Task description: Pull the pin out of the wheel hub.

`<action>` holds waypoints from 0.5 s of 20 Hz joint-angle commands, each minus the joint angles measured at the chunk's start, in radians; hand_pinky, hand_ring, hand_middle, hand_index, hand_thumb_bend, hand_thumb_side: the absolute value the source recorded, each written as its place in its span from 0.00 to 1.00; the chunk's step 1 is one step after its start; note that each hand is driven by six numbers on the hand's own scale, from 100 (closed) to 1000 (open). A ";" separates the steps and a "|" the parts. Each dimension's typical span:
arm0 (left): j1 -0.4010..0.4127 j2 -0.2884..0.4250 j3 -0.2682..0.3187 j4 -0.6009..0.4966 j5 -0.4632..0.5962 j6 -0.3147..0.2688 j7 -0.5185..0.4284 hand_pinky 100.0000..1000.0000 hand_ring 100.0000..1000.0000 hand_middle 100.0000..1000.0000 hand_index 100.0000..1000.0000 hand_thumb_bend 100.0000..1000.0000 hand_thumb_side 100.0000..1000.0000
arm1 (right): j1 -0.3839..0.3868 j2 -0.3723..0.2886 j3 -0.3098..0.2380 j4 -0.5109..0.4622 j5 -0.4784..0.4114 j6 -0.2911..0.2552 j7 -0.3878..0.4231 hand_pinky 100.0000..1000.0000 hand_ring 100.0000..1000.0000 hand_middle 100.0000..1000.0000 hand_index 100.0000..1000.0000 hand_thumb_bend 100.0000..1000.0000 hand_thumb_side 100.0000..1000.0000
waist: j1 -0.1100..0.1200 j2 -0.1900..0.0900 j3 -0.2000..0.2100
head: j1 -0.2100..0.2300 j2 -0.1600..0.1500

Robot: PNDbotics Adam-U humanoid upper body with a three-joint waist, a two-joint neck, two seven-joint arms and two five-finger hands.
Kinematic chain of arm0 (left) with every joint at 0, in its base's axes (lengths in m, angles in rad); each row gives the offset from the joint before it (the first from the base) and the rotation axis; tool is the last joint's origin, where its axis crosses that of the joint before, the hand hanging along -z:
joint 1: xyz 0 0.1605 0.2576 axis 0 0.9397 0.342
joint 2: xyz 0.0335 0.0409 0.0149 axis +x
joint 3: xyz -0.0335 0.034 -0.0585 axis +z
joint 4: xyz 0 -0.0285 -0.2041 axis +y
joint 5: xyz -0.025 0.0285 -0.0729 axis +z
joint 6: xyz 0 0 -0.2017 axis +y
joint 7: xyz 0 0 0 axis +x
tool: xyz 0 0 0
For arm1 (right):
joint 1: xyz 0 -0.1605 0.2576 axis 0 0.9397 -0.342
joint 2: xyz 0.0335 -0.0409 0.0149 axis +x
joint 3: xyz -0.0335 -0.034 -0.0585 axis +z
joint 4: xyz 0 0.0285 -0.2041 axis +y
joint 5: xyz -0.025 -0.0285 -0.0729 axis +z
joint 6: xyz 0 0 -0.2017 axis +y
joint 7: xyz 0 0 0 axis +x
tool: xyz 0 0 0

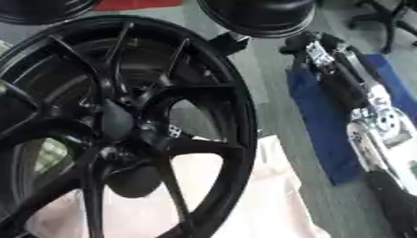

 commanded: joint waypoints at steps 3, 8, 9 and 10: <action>0.146 0.124 0.153 0.068 0.051 -0.032 0.163 0.67 0.31 0.19 0.33 0.11 0.03 | 0.007 -0.026 -0.022 -0.021 -0.004 -0.010 -0.013 1.00 0.79 0.30 0.64 0.00 0.56 | -0.010 -0.038 0.027 | -0.033 0.015; 0.287 0.144 0.234 0.162 0.052 -0.051 0.292 0.67 0.31 0.20 0.34 0.10 0.03 | 0.013 -0.020 -0.027 -0.021 -0.005 -0.015 -0.019 1.00 0.79 0.30 0.64 0.00 0.55 | -0.024 -0.048 0.050 | -0.054 0.022; 0.312 0.143 0.242 0.175 0.046 -0.054 0.317 0.67 0.31 0.20 0.35 0.10 0.02 | 0.013 -0.018 -0.028 -0.021 -0.005 -0.015 -0.021 1.00 0.79 0.30 0.64 0.00 0.55 | -0.027 -0.049 0.053 | -0.057 0.022; 0.335 0.141 0.248 0.183 0.037 -0.059 0.337 0.67 0.31 0.20 0.35 0.10 0.02 | 0.013 -0.017 -0.029 -0.021 -0.006 -0.016 -0.023 1.00 0.79 0.30 0.64 0.00 0.55 | -0.029 -0.051 0.054 | -0.059 0.022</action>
